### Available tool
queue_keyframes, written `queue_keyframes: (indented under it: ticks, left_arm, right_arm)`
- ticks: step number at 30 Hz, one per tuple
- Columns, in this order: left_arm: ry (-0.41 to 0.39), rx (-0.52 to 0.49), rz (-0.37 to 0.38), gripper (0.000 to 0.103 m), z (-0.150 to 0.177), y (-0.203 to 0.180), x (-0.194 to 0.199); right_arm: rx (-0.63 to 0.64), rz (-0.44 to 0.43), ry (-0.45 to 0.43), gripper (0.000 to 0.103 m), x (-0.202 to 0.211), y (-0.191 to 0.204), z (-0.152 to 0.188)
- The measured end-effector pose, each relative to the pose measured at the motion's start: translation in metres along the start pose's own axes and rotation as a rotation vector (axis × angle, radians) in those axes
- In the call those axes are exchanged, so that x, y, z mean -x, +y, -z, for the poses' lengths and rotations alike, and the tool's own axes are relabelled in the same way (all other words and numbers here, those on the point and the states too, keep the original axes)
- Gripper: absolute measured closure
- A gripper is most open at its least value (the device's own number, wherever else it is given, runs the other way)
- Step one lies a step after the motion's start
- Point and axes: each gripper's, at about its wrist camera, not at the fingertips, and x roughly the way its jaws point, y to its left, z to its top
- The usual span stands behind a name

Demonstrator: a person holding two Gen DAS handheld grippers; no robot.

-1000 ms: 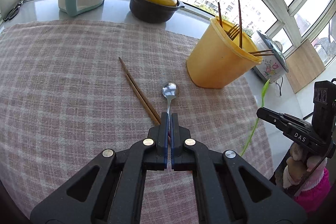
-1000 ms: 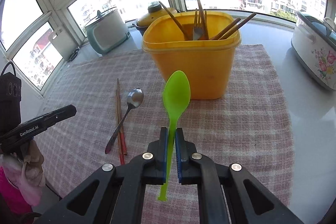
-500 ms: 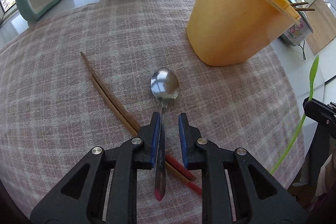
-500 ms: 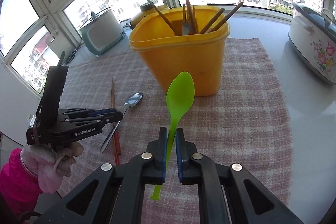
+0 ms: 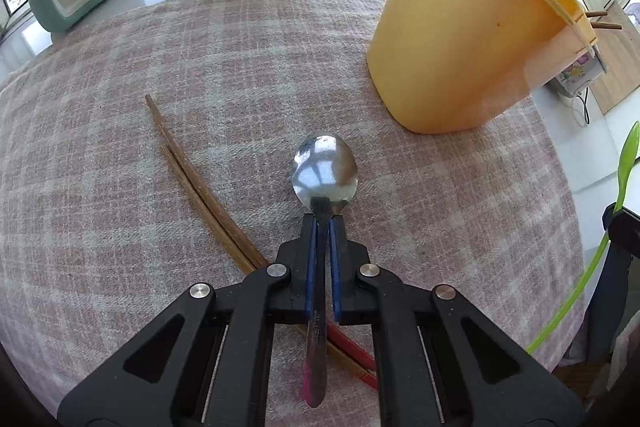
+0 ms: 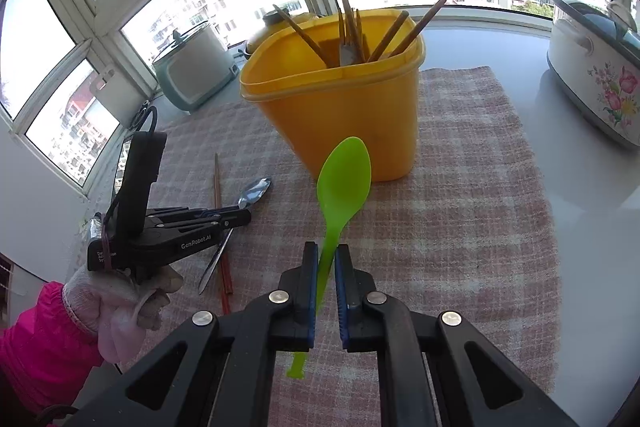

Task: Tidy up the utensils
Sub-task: 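Lift and carry the metal spoon and green spoon over the yellow bin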

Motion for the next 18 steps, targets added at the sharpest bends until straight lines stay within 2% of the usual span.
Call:
queue_keyframes:
  ticks: [10,14,18]
  left_arm:
    - [-0.036,-0.010,0.036,0.099,0.009,-0.009,0.020]
    - [-0.041,-0.009,0.042,0.100,0.011,-0.013,0.021]
    - [-0.063,-0.006,0.057,0.100,0.009,-0.016,0.030]
  right_arm:
    - [-0.026,0.000,-0.070,0.098,0.035,0.002,0.009]
    - [0.002,0.056,-0.142,0.099,0.056,0.006,0.005]
    - [0.013,0.075,-0.167,0.099,0.068,0.006,-0.002]
